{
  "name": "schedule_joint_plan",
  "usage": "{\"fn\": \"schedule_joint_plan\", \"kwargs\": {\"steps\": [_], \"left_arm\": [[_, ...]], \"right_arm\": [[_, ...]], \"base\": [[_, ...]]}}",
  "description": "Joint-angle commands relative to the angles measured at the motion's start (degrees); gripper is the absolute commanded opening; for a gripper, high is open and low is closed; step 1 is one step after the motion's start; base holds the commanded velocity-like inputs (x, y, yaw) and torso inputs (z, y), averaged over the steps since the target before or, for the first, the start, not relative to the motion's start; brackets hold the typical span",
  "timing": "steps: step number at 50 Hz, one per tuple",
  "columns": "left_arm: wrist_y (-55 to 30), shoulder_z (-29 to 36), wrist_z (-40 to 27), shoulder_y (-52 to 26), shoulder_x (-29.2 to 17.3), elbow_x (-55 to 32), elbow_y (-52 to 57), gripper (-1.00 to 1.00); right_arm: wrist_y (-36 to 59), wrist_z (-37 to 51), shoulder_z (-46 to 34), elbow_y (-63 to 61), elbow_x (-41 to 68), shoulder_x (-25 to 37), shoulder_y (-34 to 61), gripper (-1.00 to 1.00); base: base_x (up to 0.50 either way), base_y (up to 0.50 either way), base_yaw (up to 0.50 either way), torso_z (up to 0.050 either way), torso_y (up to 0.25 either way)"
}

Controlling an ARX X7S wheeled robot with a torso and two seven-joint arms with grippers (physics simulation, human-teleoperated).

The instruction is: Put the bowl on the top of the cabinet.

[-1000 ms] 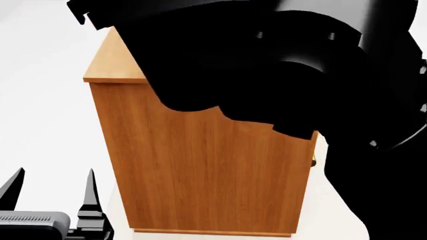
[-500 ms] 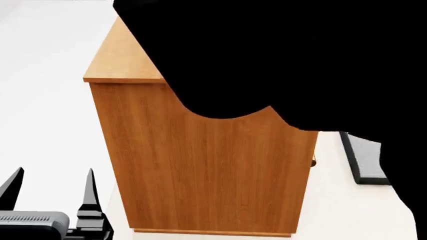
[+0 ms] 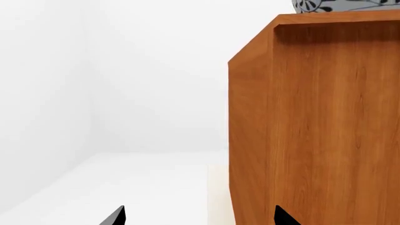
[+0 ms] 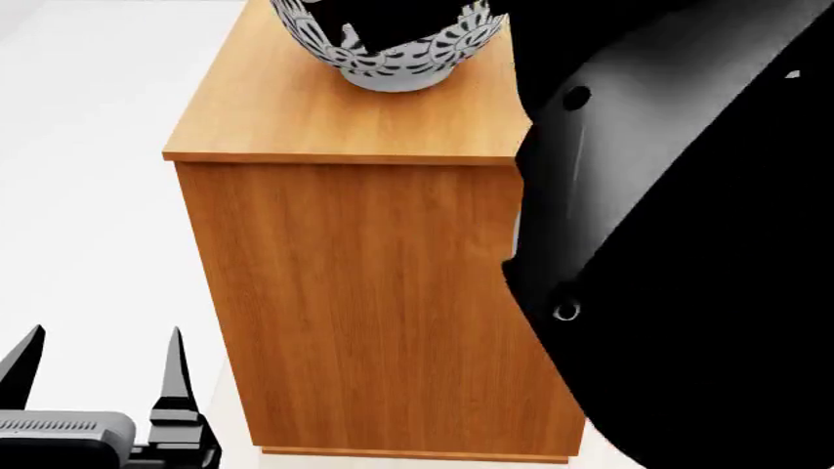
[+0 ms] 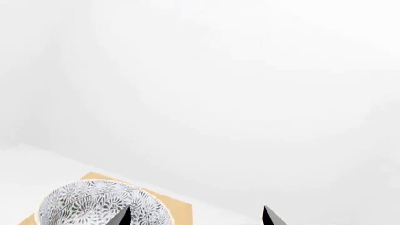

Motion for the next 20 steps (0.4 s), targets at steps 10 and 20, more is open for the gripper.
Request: {"fn": "schedule_joint_plan", "kwargs": {"steps": [10,20], "left_arm": [[-0.2,0.2,-0.3,-0.2,-0.3,0.1,0.1,1.00],[-0.1,0.2,-0.4,-0.3,-0.2,0.0,-0.1,1.00]], "right_arm": [[-6.3,-3.9,3.6,-17.5,-13.4,11.6,-22.8,1.00],[-14.0,-11.3,4.6,-20.5,-25.5,16.9,-37.4,1.00]], "base": [[0.00,0.00,0.00,0.000,0.000],[0.00,0.00,0.00,0.000,0.000]]}}
